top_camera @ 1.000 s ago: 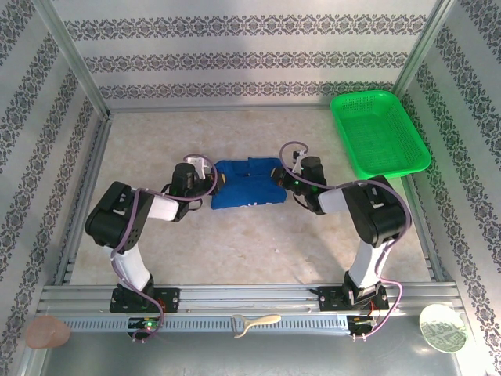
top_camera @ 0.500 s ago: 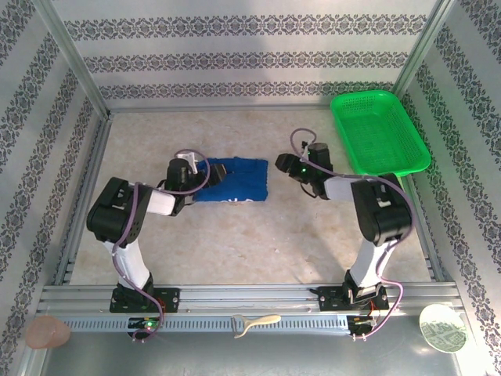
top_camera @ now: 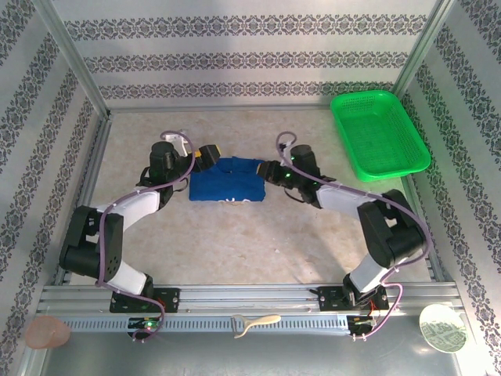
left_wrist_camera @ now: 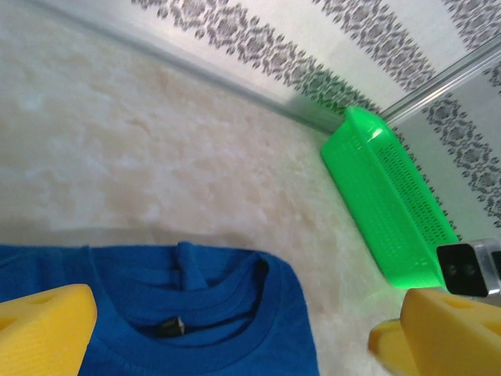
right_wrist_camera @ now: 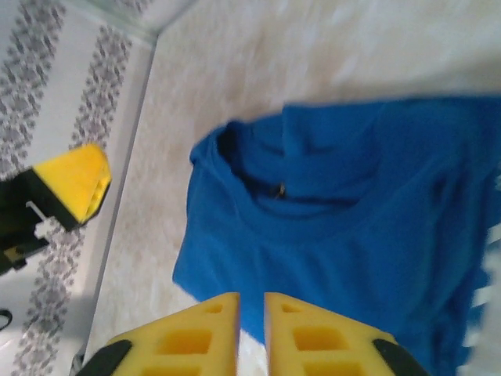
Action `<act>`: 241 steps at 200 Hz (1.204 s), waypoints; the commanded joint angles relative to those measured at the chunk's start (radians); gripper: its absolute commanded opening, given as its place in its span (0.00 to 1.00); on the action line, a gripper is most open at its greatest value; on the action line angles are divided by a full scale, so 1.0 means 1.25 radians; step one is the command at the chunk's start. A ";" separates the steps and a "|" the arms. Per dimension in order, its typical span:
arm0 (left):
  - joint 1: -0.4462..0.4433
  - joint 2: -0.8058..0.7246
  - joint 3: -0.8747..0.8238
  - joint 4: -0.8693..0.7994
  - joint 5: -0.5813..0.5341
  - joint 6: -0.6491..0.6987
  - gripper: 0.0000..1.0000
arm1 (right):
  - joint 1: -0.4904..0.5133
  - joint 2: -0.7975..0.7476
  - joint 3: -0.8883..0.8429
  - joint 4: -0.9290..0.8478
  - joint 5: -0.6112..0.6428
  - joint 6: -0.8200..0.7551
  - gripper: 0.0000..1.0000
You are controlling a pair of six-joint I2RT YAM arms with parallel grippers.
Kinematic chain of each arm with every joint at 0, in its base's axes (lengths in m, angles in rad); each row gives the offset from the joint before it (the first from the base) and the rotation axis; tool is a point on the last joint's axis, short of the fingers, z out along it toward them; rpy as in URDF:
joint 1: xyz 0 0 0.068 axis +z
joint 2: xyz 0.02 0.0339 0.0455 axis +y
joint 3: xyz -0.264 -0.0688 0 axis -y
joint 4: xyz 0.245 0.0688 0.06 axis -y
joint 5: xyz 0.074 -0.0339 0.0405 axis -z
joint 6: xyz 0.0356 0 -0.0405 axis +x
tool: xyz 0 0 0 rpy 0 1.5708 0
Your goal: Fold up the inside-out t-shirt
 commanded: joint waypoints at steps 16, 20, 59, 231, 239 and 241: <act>-0.001 0.104 0.045 -0.003 0.056 -0.021 1.00 | 0.039 0.105 0.019 0.109 0.003 0.086 0.13; 0.000 0.119 0.052 0.005 0.061 -0.025 1.00 | 0.042 0.117 0.020 0.117 0.004 0.094 0.13; 0.000 0.255 0.097 0.056 0.050 -0.032 1.00 | 0.031 0.216 -0.021 0.202 0.055 0.145 0.13; -0.025 0.119 -0.113 0.131 0.123 -0.123 1.00 | -0.092 0.374 0.255 0.166 -0.024 0.183 0.20; -0.025 0.138 -0.122 0.149 0.122 -0.125 1.00 | -0.094 0.374 0.251 0.168 -0.028 0.180 0.21; -0.025 0.142 -0.122 0.152 0.122 -0.125 1.00 | -0.094 0.373 0.250 0.168 -0.030 0.180 0.21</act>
